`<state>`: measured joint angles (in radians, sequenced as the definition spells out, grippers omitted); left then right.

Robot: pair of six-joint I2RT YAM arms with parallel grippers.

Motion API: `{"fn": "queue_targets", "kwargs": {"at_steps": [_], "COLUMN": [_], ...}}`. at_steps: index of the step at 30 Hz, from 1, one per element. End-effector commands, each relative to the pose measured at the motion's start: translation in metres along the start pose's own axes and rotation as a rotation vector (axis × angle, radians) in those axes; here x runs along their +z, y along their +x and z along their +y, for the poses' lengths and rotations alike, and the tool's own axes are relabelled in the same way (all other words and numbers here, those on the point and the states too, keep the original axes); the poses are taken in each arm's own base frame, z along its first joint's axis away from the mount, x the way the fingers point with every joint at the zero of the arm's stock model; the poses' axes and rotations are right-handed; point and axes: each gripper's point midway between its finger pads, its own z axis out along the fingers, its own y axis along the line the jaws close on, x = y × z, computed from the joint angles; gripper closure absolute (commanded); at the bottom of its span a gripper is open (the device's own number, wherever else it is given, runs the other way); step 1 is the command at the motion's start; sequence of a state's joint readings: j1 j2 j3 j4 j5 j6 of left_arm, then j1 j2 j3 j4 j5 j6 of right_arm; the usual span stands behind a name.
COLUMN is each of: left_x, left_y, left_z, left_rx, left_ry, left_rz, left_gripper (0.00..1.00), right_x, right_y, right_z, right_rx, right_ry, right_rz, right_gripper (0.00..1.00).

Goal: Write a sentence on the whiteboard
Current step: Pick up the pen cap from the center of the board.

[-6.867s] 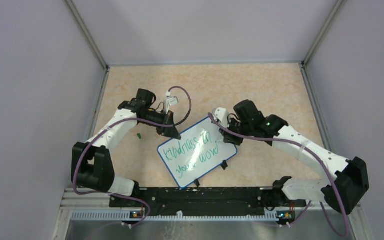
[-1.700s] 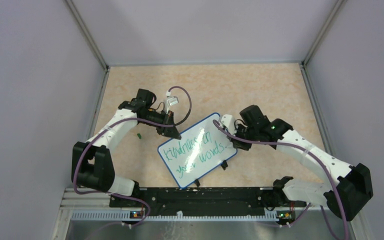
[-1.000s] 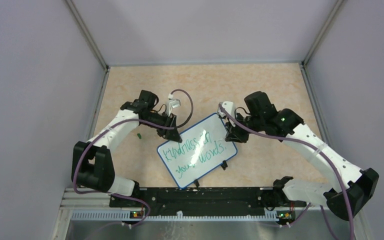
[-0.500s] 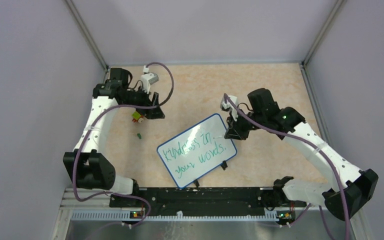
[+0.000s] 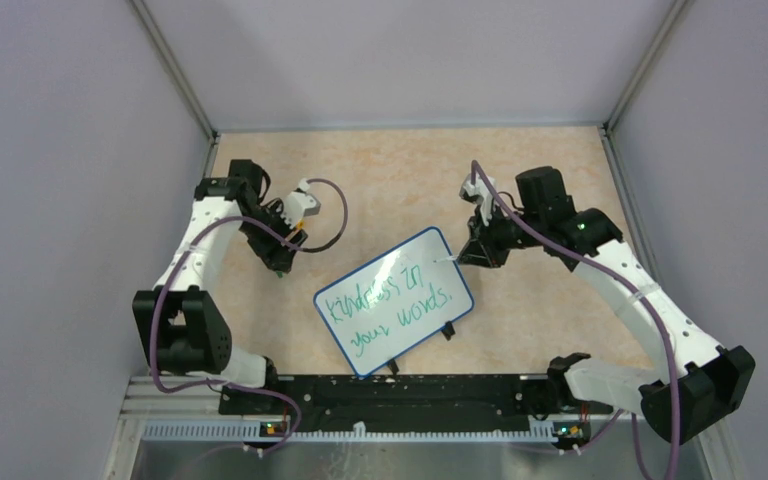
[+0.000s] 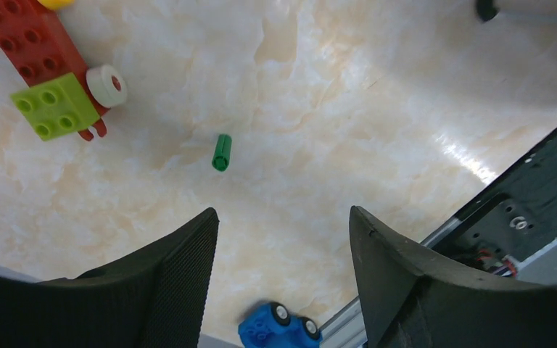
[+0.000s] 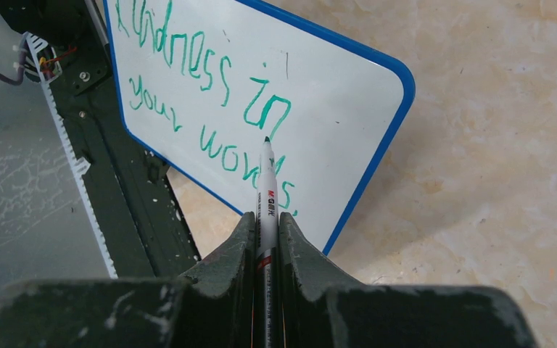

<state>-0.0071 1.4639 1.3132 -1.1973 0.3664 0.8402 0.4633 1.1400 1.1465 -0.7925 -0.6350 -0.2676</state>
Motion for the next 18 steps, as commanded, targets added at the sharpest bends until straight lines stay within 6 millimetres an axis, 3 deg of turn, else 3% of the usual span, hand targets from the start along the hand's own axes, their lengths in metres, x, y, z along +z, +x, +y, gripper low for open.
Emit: {"fn": "queue_targets", "kwargs": {"at_steps": [1,18], "left_x": [0.013,0.069], "left_y": [0.023,0.049], "left_z": [0.023,0.045], "left_rx": [0.081,0.103], "left_ry": [-0.087,-0.134], "left_rz": [0.106,0.145], "left_gripper": [0.29,0.36], "right_x": [-0.008,-0.005], "right_y": [-0.021,-0.016], "right_z": [-0.002,-0.006], "right_rx": [-0.024,-0.006], "right_ry": [0.007,0.006], "right_rz": [-0.067,-0.043], "right_gripper": [1.0,1.0]}}
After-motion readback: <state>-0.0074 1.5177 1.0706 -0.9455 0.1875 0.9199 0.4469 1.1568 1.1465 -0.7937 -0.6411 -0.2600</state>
